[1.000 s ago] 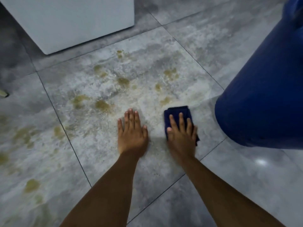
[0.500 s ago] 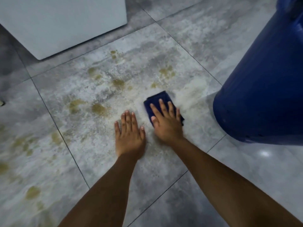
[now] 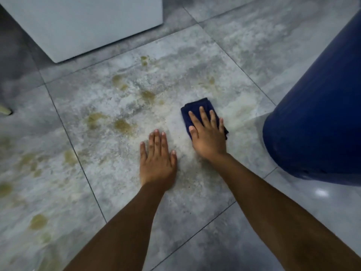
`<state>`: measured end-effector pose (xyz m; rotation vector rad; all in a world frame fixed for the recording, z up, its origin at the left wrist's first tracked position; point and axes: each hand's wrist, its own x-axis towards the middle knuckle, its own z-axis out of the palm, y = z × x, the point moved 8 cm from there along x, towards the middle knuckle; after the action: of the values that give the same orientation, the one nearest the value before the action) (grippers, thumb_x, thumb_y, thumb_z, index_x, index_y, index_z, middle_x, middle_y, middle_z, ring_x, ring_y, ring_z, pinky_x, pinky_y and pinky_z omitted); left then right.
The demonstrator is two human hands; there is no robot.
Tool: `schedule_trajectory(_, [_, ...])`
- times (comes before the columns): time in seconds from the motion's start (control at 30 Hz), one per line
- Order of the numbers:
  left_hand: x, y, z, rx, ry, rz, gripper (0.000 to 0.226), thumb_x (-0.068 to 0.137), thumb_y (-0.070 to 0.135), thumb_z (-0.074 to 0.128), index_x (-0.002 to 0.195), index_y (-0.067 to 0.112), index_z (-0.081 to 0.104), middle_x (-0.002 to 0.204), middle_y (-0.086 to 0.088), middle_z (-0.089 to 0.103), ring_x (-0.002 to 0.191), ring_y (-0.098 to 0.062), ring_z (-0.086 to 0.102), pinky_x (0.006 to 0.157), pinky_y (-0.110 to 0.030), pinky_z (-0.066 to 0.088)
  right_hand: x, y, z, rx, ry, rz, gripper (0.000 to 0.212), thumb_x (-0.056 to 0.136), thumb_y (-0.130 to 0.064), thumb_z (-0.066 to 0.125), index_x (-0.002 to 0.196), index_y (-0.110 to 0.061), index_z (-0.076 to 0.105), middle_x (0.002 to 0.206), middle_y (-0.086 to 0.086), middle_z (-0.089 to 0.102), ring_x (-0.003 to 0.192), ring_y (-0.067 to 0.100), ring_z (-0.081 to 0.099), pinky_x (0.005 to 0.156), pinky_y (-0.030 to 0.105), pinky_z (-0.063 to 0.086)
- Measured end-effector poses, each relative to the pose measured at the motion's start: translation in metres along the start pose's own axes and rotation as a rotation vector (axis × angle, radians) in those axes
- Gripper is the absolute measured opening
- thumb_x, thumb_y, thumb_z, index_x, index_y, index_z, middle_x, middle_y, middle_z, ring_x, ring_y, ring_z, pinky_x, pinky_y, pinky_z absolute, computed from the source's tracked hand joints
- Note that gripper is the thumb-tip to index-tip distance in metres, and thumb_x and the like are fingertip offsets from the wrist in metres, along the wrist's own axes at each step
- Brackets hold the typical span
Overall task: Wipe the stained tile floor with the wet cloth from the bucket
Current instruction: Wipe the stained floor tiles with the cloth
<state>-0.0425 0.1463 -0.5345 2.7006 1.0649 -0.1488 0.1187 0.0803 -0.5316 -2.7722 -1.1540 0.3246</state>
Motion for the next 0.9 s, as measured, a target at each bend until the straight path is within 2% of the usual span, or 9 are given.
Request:
schedule_trajectory(0.07, [0.004, 0.003, -0.004, -0.01, 0.021, 0.005, 0.064, 0.096, 0.045, -0.003, 0.15, 0.014, -0.017, 0.158, -0.004, -0.024, 0.144, -0.015, -0.026, 0.119, -0.042, -0.013, 0.023, 0.022, -0.018, 0.001, 0.007, 0.015, 0.051, 0.101, -0.047, 0.017, 0.151, -0.039, 0.011, 0.162, -0.003, 0.003, 0.148, 0.024, -0.001, 0.117, 0.047, -0.005])
schedule_trajectory(0.17, [0.019, 0.003, -0.011, -0.028, 0.06, -0.005, 0.066, 0.095, 0.046, -0.003, 0.151, 0.014, -0.015, 0.159, -0.003, -0.022, 0.145, -0.014, -0.024, 0.118, -0.04, -0.016, 0.031, 0.076, -0.039, 0.026, 0.116, 0.281, 0.052, 0.101, -0.046, 0.016, 0.152, -0.037, 0.01, 0.162, -0.002, 0.001, 0.148, 0.024, -0.001, 0.118, 0.049, -0.003])
schedule_trajectory(0.27, [0.024, 0.003, -0.009, -0.022, 0.059, 0.007, 0.066, 0.095, 0.045, 0.001, 0.151, 0.013, -0.013, 0.16, -0.004, -0.017, 0.146, -0.015, -0.02, 0.118, -0.04, -0.016, -0.011, 0.079, -0.023, 0.067, 0.138, 0.462, 0.053, 0.101, -0.046, 0.015, 0.152, -0.037, 0.007, 0.162, -0.001, -0.002, 0.148, 0.025, -0.003, 0.117, 0.051, -0.006])
schedule_trajectory(0.33, [0.016, 0.001, -0.003, -0.012, 0.032, 0.002, 0.066, 0.095, 0.045, 0.002, 0.151, 0.013, -0.012, 0.161, -0.005, -0.016, 0.146, -0.015, -0.019, 0.118, -0.041, -0.014, -0.04, 0.052, -0.004, 0.05, 0.084, 0.426, 0.053, 0.101, -0.047, 0.016, 0.152, -0.037, 0.005, 0.162, -0.001, -0.004, 0.148, 0.026, -0.004, 0.115, 0.05, -0.009])
schedule_trajectory(0.47, [0.009, 0.0, -0.002, -0.04, 0.043, -0.008, 0.065, 0.097, 0.044, 0.006, 0.152, 0.012, -0.011, 0.161, -0.005, -0.016, 0.146, -0.015, -0.019, 0.119, -0.041, -0.014, -0.034, 0.023, -0.005, 0.014, 0.006, 0.186, 0.053, 0.101, -0.047, 0.014, 0.151, -0.039, 0.002, 0.162, -0.003, -0.006, 0.147, 0.023, -0.008, 0.115, 0.047, -0.011])
schedule_trajectory(0.57, [0.011, 0.001, -0.003, -0.043, 0.051, 0.006, 0.065, 0.098, 0.045, 0.005, 0.152, 0.012, -0.012, 0.161, -0.004, -0.017, 0.146, -0.015, -0.02, 0.118, -0.041, -0.015, -0.047, 0.061, -0.01, 0.051, 0.03, 0.344, 0.052, 0.101, -0.046, 0.013, 0.152, -0.038, 0.002, 0.162, -0.003, -0.007, 0.147, 0.023, -0.008, 0.118, 0.048, -0.008])
schedule_trajectory(0.7, [0.007, 0.004, 0.007, -0.001, 0.013, 0.033, 0.065, 0.098, 0.044, 0.005, 0.15, 0.011, -0.014, 0.16, -0.007, -0.017, 0.146, -0.017, -0.021, 0.118, -0.043, -0.014, -0.147, 0.067, 0.012, 0.116, 0.064, 0.573, 0.053, 0.101, -0.045, 0.016, 0.152, -0.036, 0.0, 0.162, 0.0, -0.004, 0.148, 0.025, -0.005, 0.118, 0.049, -0.005])
schedule_trajectory(0.8, [0.011, 0.002, 0.004, -0.026, 0.014, 0.004, 0.065, 0.098, 0.043, 0.007, 0.149, 0.01, -0.015, 0.16, -0.008, -0.017, 0.146, -0.019, -0.02, 0.118, -0.045, -0.013, -0.183, 0.026, 0.031, 0.061, -0.047, 0.467, 0.055, 0.101, -0.045, 0.014, 0.148, -0.037, -0.013, 0.16, 0.001, -0.011, 0.147, 0.028, -0.009, 0.115, 0.049, -0.008])
schedule_trajectory(0.9, [0.006, 0.007, -0.001, -0.056, -0.006, 0.017, 0.065, 0.098, 0.043, 0.007, 0.149, 0.01, -0.015, 0.16, -0.009, -0.018, 0.146, -0.019, -0.021, 0.118, -0.045, -0.012, -0.166, 0.015, 0.024, 0.003, -0.163, 0.332, 0.056, 0.101, -0.046, 0.014, 0.144, -0.038, -0.021, 0.159, 0.001, -0.019, 0.146, 0.027, -0.015, 0.115, 0.05, -0.009])
